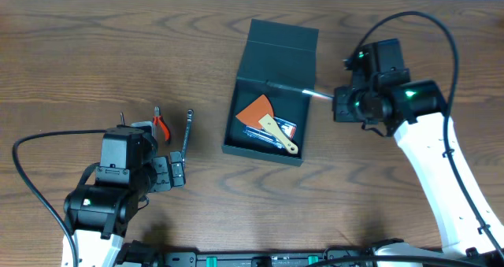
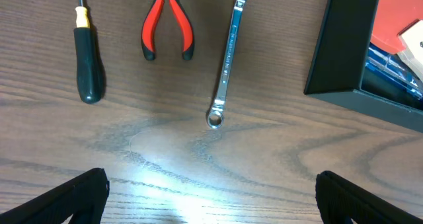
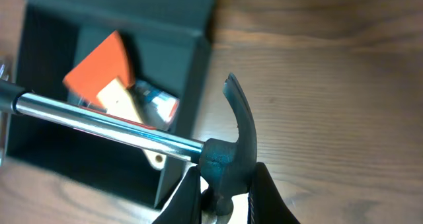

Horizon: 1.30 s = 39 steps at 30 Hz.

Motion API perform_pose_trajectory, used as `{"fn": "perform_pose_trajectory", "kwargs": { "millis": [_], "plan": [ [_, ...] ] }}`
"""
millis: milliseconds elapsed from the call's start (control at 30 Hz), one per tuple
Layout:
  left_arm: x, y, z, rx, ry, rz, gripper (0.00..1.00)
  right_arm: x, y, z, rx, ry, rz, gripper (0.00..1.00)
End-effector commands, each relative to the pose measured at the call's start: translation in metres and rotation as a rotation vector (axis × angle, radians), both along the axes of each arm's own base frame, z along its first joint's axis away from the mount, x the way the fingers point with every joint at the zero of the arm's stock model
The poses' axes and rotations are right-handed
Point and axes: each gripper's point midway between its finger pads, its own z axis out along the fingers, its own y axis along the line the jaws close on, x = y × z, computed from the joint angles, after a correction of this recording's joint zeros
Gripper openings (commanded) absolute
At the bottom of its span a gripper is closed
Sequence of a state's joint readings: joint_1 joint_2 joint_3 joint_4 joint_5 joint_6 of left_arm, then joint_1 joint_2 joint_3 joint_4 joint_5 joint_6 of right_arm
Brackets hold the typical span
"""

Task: Pack container
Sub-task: 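Carry the hammer left and lower it into the black box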

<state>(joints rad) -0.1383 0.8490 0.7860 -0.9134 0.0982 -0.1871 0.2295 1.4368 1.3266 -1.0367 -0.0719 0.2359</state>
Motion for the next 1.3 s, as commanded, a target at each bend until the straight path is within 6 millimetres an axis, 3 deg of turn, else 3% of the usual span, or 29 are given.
{"fn": "perform_pose_trajectory", "kwargs": {
  "millis": [0, 433, 1000, 1267],
  "plan": [
    [0.003, 0.001, 0.007, -0.007, -0.017, 0.013, 0.99, -0.003, 0.02, 0.005, -0.005, -0.018, 0.131, 0.01],
    [0.003, 0.001, 0.007, -0.007, -0.017, 0.013, 0.99, 0.018, 0.047, -0.019, 0.036, 0.013, 0.036, 0.01],
    [0.003, 0.001, 0.007, -0.008, -0.018, 0.013, 0.99, 0.024, 0.058, -0.067, -0.021, 0.112, 0.101, 0.01],
    [0.003, 0.001, 0.007, -0.007, -0.017, 0.013, 0.99, 0.032, 0.061, -0.072, -0.019, 0.096, 0.099, 0.01]
  ]
}}
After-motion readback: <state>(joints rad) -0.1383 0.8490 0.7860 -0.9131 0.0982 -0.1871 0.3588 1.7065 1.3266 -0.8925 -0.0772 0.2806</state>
